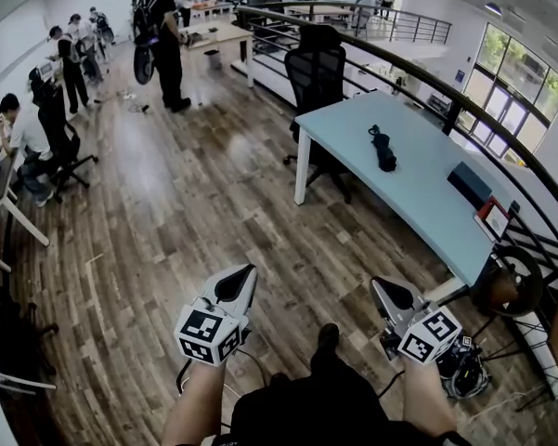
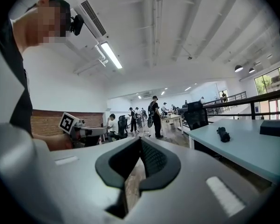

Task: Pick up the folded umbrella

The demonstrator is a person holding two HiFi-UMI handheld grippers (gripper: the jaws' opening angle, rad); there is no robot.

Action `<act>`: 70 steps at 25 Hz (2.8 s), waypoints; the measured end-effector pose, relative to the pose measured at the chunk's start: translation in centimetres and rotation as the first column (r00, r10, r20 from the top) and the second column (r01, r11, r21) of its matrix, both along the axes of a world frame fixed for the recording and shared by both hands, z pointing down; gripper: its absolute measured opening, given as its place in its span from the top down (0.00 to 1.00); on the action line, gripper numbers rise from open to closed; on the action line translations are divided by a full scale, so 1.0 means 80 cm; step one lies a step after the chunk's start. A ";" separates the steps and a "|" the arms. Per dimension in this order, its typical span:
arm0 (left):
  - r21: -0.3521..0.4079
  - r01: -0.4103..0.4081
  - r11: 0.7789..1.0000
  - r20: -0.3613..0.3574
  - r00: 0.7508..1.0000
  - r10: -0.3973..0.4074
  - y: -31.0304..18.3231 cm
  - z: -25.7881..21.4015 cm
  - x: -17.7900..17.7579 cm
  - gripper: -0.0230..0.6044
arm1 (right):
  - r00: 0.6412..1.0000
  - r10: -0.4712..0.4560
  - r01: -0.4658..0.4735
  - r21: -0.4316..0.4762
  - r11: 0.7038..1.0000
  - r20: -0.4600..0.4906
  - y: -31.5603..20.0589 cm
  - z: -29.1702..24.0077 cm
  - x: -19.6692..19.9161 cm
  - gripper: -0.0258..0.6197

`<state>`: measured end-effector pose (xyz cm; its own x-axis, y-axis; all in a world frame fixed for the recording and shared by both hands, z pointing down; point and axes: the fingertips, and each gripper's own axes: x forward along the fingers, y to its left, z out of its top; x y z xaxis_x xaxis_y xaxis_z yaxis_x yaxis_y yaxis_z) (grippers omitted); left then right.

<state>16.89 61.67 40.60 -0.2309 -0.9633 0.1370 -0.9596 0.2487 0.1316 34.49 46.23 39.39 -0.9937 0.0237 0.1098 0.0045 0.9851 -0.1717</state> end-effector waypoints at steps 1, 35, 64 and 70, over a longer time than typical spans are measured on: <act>-0.002 -0.008 1.000 -0.009 1.000 0.008 -0.004 0.002 -0.003 0.95 | 1.000 -0.008 0.008 -0.001 1.000 -0.002 -0.002 0.000 -0.008 0.96; -0.162 -0.060 0.985 0.020 0.998 0.064 -0.410 0.022 -0.145 0.95 | 0.995 -0.086 0.076 -0.157 0.985 -0.054 -0.379 0.064 -0.181 0.96; -0.090 -0.394 0.915 -0.020 0.919 0.393 -0.771 0.053 -0.472 0.95 | 0.976 0.135 -0.160 -0.142 0.977 -0.170 -0.630 0.086 -0.503 0.96; -0.097 -0.433 0.896 -0.039 0.901 0.431 -0.813 0.065 -0.500 0.95 | 0.969 0.168 -0.198 -0.159 0.967 -0.183 -0.656 0.096 -0.535 0.96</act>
